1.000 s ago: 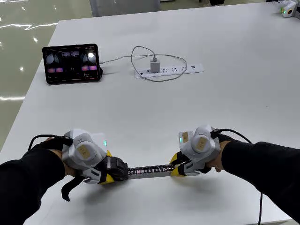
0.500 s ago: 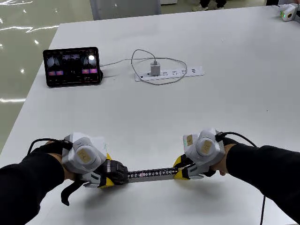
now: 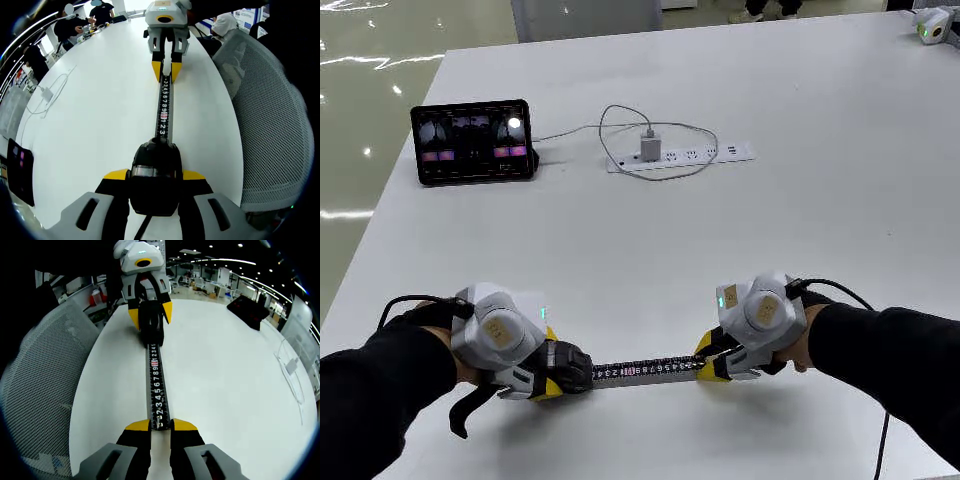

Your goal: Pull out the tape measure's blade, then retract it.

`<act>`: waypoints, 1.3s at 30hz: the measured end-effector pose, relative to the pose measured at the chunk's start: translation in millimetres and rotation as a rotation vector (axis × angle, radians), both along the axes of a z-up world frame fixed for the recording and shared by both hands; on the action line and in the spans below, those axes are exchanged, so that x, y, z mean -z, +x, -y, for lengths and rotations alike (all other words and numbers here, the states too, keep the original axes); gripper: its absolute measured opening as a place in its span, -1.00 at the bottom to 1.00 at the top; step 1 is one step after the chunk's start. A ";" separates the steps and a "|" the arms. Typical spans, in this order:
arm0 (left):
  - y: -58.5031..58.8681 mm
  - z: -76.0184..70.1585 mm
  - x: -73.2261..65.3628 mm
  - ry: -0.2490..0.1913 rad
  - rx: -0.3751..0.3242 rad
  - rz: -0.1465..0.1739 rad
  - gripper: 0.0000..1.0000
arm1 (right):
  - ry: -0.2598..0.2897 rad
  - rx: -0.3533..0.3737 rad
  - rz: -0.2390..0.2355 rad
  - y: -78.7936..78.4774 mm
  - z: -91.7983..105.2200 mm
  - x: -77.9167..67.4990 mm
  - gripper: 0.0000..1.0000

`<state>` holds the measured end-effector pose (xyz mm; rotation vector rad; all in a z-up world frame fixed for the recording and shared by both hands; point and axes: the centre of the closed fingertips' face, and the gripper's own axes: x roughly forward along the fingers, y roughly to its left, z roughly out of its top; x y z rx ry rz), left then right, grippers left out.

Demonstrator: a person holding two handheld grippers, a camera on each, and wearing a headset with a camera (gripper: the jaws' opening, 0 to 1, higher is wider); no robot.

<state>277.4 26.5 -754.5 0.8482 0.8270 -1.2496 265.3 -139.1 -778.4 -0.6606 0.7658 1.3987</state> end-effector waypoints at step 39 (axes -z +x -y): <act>0.4 0.4 -0.2 -0.004 -0.004 0.003 -0.37 | -0.013 0.015 -0.003 0.5 18.8 2.8 -0.80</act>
